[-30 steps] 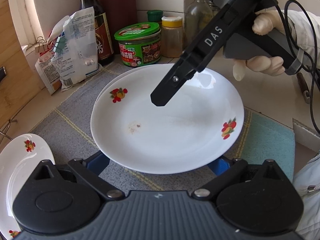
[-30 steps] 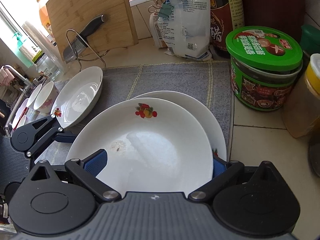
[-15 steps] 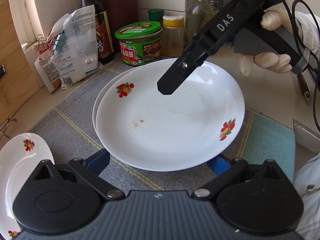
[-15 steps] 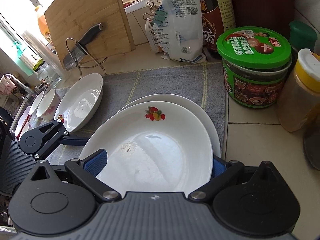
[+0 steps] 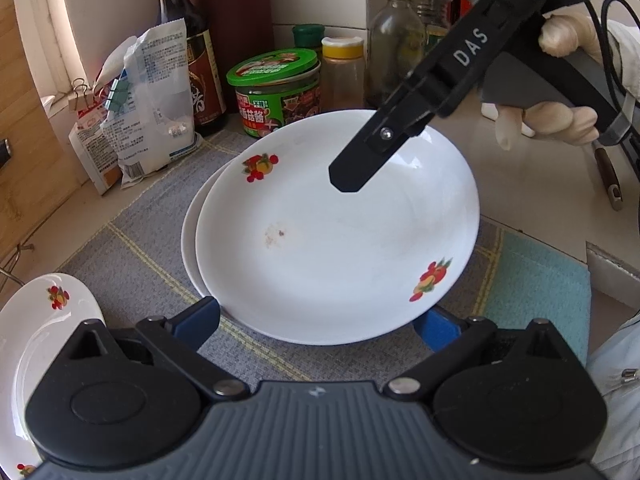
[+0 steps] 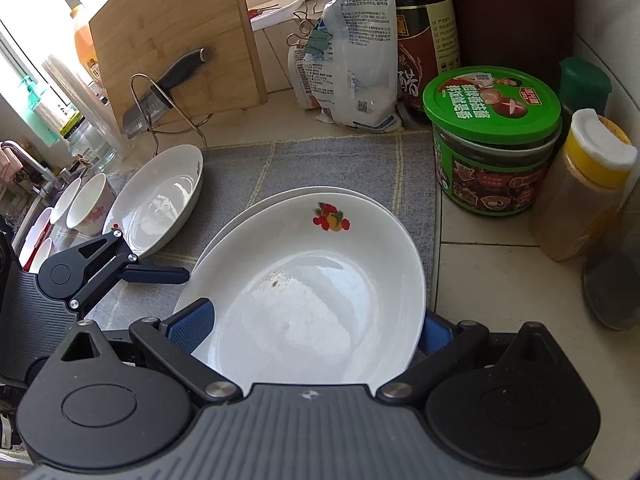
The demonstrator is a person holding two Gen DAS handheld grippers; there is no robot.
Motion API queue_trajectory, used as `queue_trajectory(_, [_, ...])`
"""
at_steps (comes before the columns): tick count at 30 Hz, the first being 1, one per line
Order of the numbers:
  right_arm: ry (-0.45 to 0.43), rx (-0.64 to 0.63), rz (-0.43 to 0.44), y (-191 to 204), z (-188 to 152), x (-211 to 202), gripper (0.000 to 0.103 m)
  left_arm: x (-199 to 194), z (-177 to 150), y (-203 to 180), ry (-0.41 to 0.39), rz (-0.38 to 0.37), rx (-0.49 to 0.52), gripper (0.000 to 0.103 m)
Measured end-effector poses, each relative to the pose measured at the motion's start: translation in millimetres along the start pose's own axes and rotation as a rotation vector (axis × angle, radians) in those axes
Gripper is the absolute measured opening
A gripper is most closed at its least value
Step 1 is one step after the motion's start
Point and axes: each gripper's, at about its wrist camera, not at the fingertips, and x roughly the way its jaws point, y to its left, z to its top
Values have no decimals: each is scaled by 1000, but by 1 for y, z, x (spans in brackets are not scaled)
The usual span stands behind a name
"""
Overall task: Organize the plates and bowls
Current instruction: 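Open both tools and release the stacked fruit-decal plate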
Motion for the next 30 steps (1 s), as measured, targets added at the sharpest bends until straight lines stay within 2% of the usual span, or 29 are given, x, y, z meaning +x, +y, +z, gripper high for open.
queue_trajectory(7, [1,-3,-63,10,-5,-1,103,-2,-1,-1,-26,-1,-6,102])
queue_trajectory(19, [16,36,-230,27,-15,-2,103,-8,-7,1,-68,-16,-9,102])
queue_trajectory(24, [-8,1,-246,44,-17,-5,103,-14,-10,10,-90,-40,-74,102])
queue_trajectory(30, [-78,-82,-305,71,-18,-6,103,-39,-21,15,-141,12,-108,102])
